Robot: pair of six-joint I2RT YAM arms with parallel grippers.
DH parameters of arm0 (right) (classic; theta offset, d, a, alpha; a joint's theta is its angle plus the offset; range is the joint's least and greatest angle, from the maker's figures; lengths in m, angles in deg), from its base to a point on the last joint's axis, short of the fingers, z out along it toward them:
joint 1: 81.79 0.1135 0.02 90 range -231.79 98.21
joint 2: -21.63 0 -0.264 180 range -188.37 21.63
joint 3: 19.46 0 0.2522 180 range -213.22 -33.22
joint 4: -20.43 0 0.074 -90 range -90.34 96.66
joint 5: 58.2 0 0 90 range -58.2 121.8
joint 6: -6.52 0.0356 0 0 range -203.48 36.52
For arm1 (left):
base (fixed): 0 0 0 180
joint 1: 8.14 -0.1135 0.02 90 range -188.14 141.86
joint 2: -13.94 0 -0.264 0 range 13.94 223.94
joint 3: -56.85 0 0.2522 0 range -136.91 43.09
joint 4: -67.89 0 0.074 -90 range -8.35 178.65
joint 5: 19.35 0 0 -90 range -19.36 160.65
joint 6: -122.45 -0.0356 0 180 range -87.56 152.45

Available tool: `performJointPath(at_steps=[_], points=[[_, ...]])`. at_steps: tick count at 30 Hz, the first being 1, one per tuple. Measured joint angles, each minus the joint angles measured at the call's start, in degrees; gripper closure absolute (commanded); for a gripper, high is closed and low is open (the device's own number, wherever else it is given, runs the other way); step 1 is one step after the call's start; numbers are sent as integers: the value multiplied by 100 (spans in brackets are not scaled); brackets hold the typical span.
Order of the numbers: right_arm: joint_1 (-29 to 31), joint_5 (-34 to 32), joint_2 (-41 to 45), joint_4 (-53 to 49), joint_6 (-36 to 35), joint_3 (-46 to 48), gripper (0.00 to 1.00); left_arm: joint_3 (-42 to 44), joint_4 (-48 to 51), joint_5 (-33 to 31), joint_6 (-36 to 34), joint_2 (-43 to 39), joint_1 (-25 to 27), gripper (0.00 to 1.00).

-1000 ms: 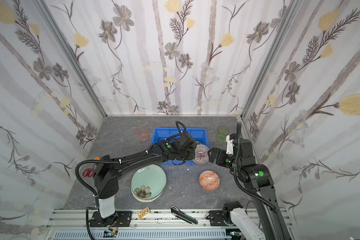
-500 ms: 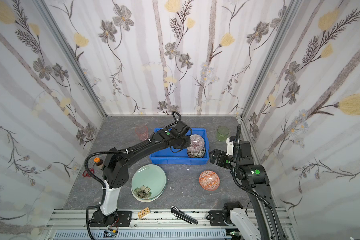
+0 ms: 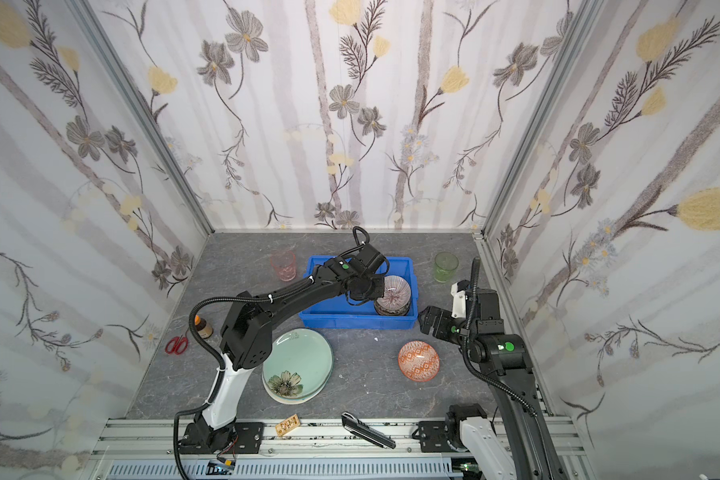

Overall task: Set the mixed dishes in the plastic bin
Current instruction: 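Carry the striped bowl into the bin with the left gripper while the right withdraws, then lower the striped bowl onto the leaf bowls and open the left gripper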

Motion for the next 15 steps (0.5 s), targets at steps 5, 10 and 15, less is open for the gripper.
performJointPath(at_steps=[5,10,15], points=[[-11,15,-4,11,-9,7,0,-33,22,28,0,31,4,100],[-24,90,-17,42,-11,57,0,-33,26,107,0,109,11,100],[-26,142,-44,63,-9,107,0,-33,28,129,0,146,11,100]])
